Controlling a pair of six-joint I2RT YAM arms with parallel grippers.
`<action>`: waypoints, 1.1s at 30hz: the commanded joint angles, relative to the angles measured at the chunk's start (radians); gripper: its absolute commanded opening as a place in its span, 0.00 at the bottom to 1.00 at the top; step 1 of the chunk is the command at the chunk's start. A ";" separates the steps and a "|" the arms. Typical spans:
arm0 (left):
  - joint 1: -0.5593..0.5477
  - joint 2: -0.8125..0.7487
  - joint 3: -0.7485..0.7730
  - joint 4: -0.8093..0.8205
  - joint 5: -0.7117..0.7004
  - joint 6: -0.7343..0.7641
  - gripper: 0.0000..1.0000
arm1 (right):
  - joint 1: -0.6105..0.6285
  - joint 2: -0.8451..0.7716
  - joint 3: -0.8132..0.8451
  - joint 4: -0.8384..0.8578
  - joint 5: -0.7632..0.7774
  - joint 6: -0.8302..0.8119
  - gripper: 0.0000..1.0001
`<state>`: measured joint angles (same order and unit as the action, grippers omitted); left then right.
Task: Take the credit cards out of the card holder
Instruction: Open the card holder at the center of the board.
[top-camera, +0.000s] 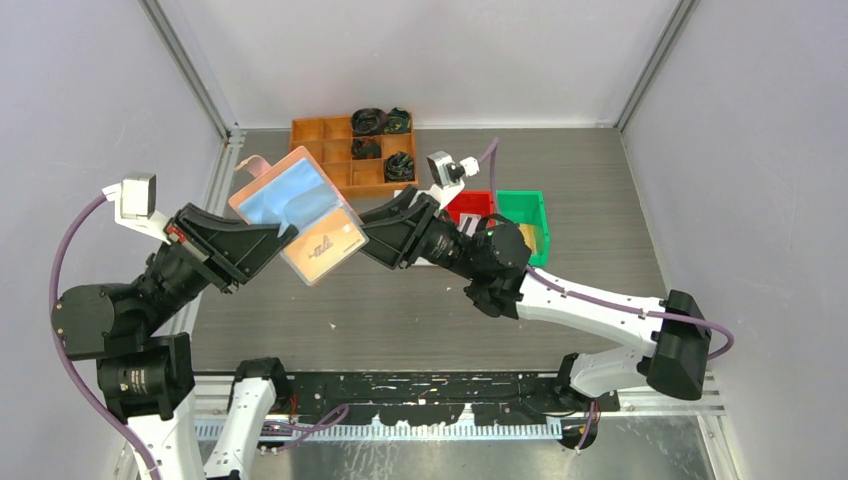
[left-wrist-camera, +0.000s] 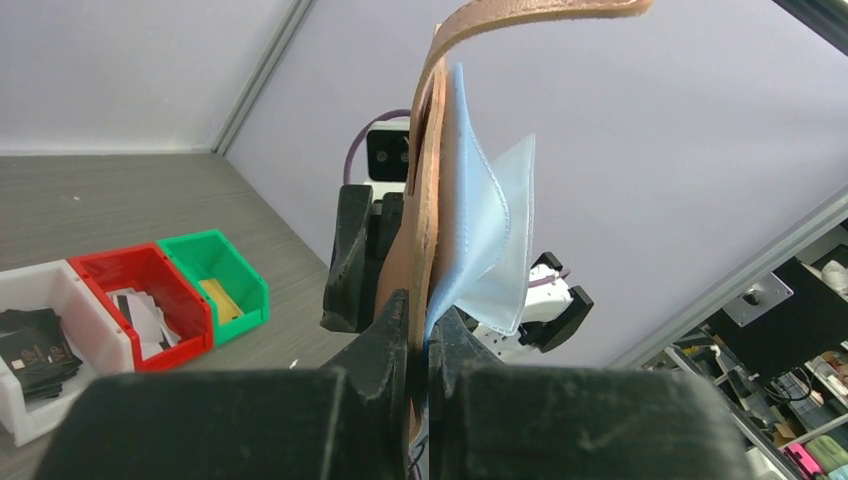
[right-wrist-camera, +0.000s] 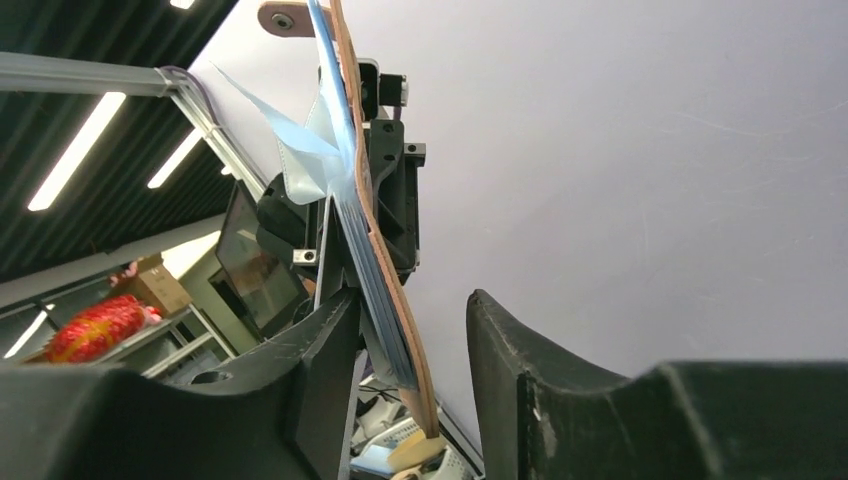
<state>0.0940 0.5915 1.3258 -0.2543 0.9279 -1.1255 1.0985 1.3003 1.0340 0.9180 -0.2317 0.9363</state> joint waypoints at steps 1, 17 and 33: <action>0.002 -0.012 0.013 0.026 0.016 0.009 0.00 | 0.001 0.005 0.052 0.117 0.022 0.061 0.46; -0.008 -0.217 -0.150 -0.186 -0.124 0.808 0.99 | 0.025 0.005 0.626 -1.459 0.342 -0.355 0.01; -0.002 -0.280 -0.323 -0.285 -0.088 1.121 1.00 | 0.337 0.691 1.614 -2.135 1.040 -0.610 0.01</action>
<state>0.0891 0.3080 1.0035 -0.4965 0.7948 -0.0654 1.4132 2.0327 2.5641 -1.1683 0.6338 0.4114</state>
